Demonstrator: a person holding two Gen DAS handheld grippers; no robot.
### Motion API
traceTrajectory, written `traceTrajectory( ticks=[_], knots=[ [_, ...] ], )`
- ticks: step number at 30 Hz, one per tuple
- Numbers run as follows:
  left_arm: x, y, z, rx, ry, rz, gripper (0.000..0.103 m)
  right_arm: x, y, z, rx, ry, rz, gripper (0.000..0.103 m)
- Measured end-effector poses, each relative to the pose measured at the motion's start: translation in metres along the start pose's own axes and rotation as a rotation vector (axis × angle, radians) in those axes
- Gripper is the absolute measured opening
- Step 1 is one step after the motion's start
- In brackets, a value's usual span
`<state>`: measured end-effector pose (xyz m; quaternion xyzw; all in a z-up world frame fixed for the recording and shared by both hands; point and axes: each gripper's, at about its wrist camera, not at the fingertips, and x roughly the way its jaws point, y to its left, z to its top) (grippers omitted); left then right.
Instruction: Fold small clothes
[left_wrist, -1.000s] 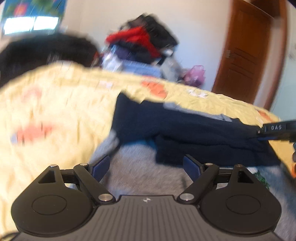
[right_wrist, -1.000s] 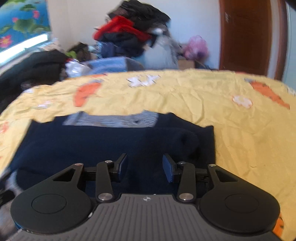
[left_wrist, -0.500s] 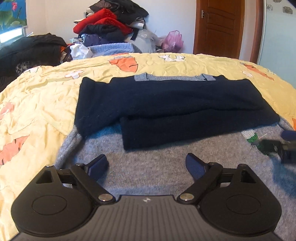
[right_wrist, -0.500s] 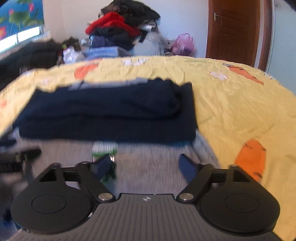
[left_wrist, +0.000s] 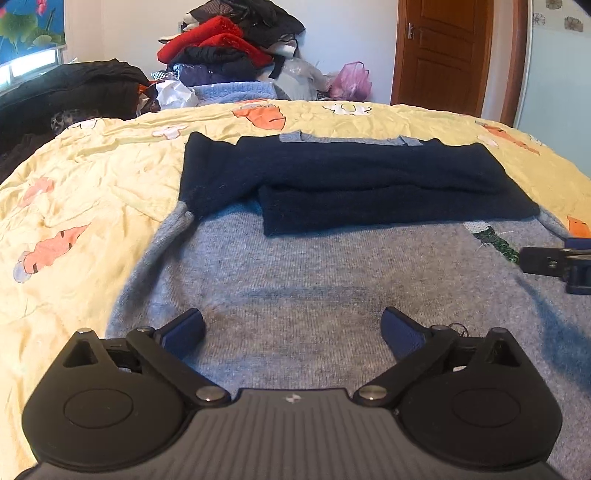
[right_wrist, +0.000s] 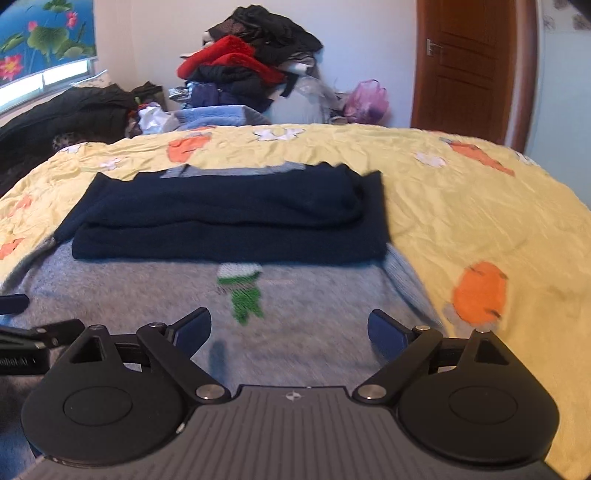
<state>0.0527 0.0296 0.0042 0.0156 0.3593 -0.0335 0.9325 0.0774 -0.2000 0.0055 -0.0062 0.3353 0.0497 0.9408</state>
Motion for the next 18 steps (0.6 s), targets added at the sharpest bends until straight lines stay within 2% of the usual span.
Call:
traceTrajectory(
  ticks=[2,3,6,15,18],
  knots=[
    [0.000,0.001,0.001,0.000,-0.001,0.000,0.103,0.013,0.004,0.001,-0.012,0.049,-0.003,0.096],
    [0.000,0.001,0.001,-0.001,-0.002,-0.004,0.103,0.019,0.005,-0.002,-0.011,0.065,-0.011,0.103],
    [0.000,0.002,0.001,-0.004,-0.004,-0.008,0.103,0.014,0.006,-0.008,-0.016,0.055,-0.017,0.103],
    [0.000,0.002,0.000,-0.003,-0.005,-0.007,0.103,-0.043,0.005,-0.053,-0.035,0.046,-0.019,0.103],
    [0.000,0.002,0.000,-0.003,-0.005,-0.007,0.103,-0.050,0.003,-0.058,-0.026,0.041,-0.010,0.103]
  ],
)
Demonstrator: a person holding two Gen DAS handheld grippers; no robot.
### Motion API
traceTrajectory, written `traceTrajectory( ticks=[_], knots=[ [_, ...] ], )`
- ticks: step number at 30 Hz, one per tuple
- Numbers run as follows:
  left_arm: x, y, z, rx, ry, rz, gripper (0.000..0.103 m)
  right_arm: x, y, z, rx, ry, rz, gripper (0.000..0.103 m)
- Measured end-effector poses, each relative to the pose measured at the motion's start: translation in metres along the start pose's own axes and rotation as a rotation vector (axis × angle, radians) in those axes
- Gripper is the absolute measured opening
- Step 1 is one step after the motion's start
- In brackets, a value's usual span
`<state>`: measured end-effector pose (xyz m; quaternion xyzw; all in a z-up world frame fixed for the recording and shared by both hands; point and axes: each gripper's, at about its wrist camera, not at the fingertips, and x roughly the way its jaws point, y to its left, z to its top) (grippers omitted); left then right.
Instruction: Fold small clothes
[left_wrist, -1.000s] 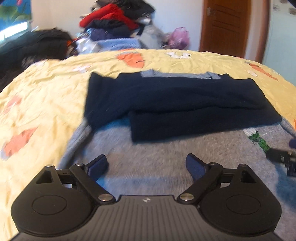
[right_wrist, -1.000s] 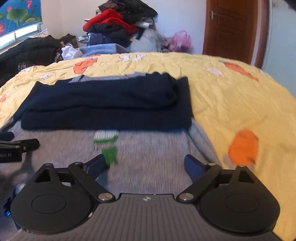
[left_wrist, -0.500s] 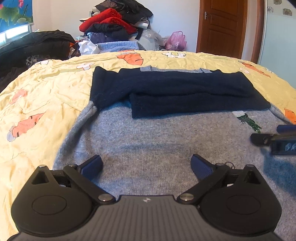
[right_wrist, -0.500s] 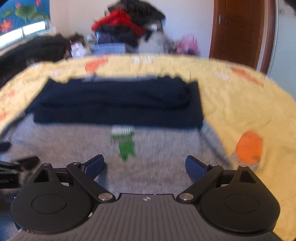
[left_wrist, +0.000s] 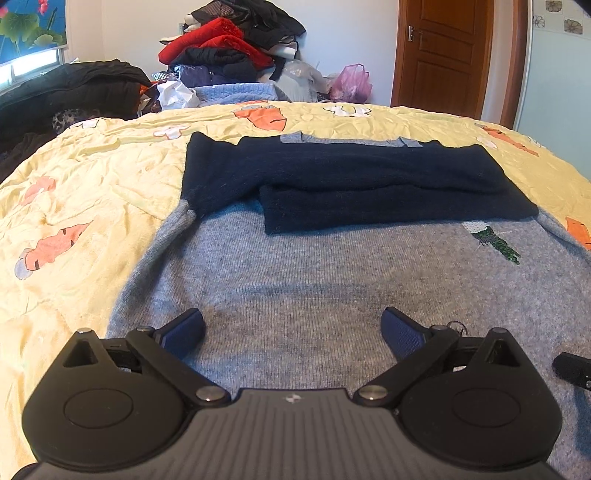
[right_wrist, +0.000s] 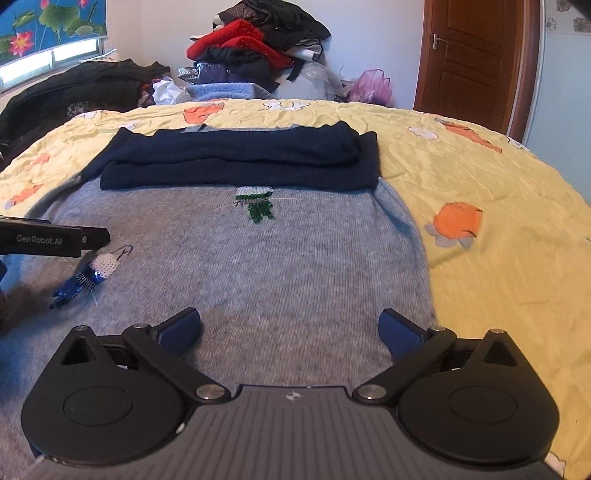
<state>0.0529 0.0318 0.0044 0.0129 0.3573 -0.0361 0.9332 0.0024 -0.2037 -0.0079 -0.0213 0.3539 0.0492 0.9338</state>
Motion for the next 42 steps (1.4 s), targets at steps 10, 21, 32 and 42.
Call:
traceTrajectory(
  ticks=[10,21,32,42],
  knots=[
    [-0.038,-0.005,-0.024,-0.023,0.059,-0.001,0.103,0.004,0.002,0.002,-0.006,0.000,-0.009,0.103],
    [-0.048,-0.005,-0.042,0.007,0.001,-0.023,0.103,-0.009,0.015,-0.003,0.005,0.037,-0.015,0.103],
    [-0.049,-0.006,-0.043,0.005,0.000,-0.024,0.103,-0.023,0.019,-0.019,-0.001,0.014,-0.021,0.103],
    [-0.071,-0.009,-0.057,0.031,0.040,-0.004,0.103,-0.022,0.018,-0.019,-0.003,0.008,-0.015,0.103]
  ],
)
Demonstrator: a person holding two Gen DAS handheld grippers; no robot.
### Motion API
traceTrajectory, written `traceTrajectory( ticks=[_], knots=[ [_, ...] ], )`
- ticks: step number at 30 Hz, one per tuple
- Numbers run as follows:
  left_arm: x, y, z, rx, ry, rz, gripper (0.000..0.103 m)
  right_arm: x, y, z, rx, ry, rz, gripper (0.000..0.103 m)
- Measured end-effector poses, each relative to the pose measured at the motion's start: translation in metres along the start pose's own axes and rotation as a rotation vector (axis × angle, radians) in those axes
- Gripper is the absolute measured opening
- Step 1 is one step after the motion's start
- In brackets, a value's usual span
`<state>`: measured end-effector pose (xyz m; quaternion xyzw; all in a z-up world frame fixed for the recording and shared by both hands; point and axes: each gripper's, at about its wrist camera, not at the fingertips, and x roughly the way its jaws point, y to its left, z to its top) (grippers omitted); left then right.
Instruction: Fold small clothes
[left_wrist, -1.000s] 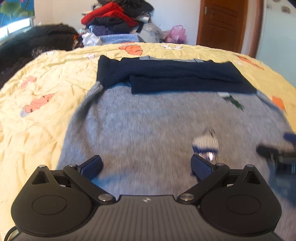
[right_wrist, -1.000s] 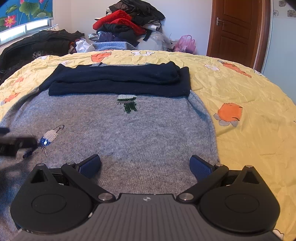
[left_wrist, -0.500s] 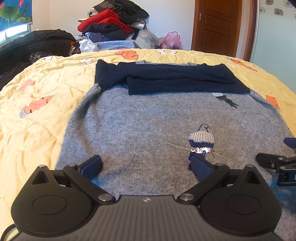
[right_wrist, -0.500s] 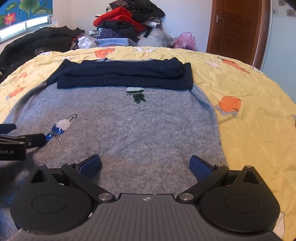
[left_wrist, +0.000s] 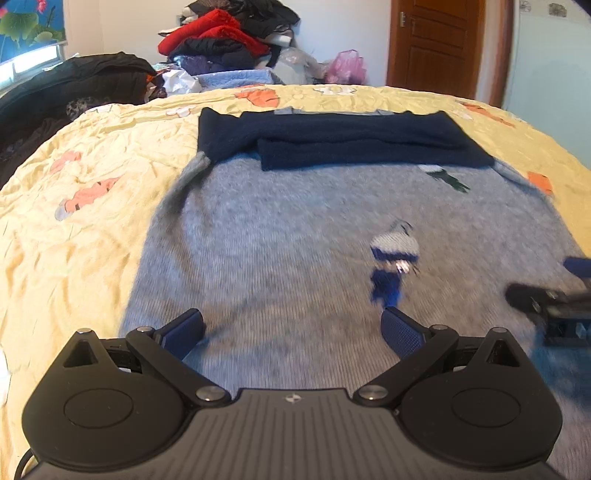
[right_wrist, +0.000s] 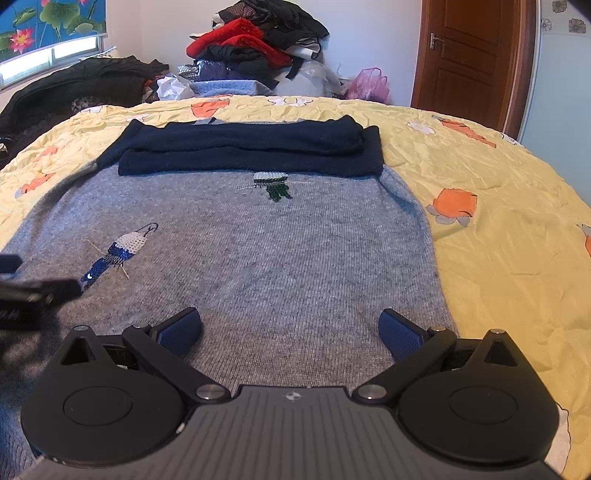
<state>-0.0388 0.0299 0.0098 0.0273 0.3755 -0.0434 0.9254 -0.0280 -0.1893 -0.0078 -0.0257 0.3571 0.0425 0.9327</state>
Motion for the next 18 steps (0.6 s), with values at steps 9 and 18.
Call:
traceTrajectory(
  ticks=[9,18],
  knots=[
    [-0.003,0.002,-0.009,0.012,-0.032,-0.026,0.103,0.000,0.000,0.001,-0.001,0.000,0.000,0.103],
    [-0.003,0.003,-0.010,0.010,-0.034,-0.031,0.103,-0.022,0.002,-0.017,0.007,0.010,-0.004,0.103]
  ],
)
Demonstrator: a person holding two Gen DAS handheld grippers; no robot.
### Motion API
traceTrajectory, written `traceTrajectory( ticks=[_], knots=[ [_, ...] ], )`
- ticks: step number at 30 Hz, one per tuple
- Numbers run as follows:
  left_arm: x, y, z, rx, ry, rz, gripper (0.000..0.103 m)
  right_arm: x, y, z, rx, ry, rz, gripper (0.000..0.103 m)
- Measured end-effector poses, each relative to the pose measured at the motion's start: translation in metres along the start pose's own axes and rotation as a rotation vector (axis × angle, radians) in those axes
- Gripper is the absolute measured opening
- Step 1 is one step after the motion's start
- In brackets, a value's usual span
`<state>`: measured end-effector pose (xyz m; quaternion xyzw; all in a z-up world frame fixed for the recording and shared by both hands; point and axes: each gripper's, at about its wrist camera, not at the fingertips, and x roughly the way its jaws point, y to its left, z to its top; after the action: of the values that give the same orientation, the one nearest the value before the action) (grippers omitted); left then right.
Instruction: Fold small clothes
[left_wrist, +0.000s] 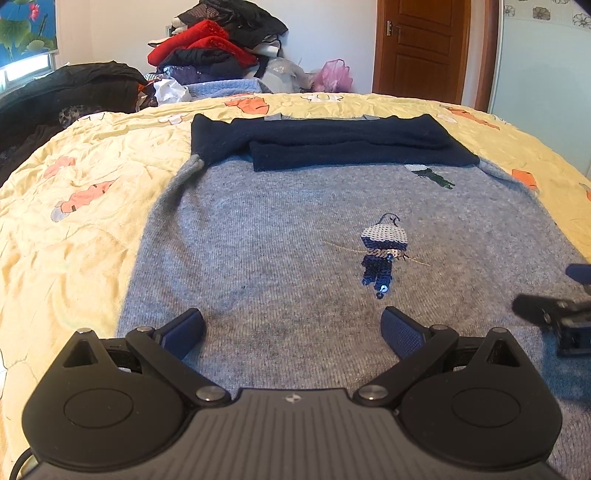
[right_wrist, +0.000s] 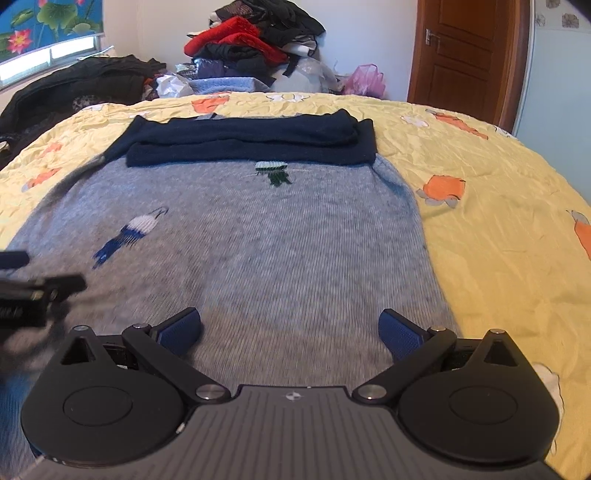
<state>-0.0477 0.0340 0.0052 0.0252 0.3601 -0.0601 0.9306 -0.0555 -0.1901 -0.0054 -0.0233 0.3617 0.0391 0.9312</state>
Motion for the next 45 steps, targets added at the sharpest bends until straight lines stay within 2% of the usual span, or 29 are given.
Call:
traceTrajectory(
  ticks=[11,20,25,32,40,45],
  knots=[
    [-0.001,0.001,0.000,-0.002,0.003,0.005,0.103,-0.001,0.001,-0.003,-0.005,-0.004,-0.001,0.103],
    [-0.018,-0.004,-0.012,-0.009,0.026,0.025,0.103,-0.002,0.001,-0.003,-0.005,-0.004,-0.001,0.103],
    [-0.021,-0.005,-0.022,-0.011,-0.018,0.025,0.103,-0.002,0.001,-0.003,-0.005,-0.004,-0.001,0.103],
    [-0.021,-0.006,-0.022,-0.011,-0.022,0.021,0.103,-0.003,0.001,-0.003,-0.004,-0.003,-0.003,0.103],
    [-0.021,-0.006,-0.022,-0.011,-0.020,0.021,0.103,-0.022,0.001,-0.019,-0.004,-0.003,0.000,0.103],
    [-0.025,-0.007,-0.021,-0.031,0.012,0.032,0.103,-0.033,0.002,-0.029,-0.011,-0.012,0.006,0.103]
  ],
)
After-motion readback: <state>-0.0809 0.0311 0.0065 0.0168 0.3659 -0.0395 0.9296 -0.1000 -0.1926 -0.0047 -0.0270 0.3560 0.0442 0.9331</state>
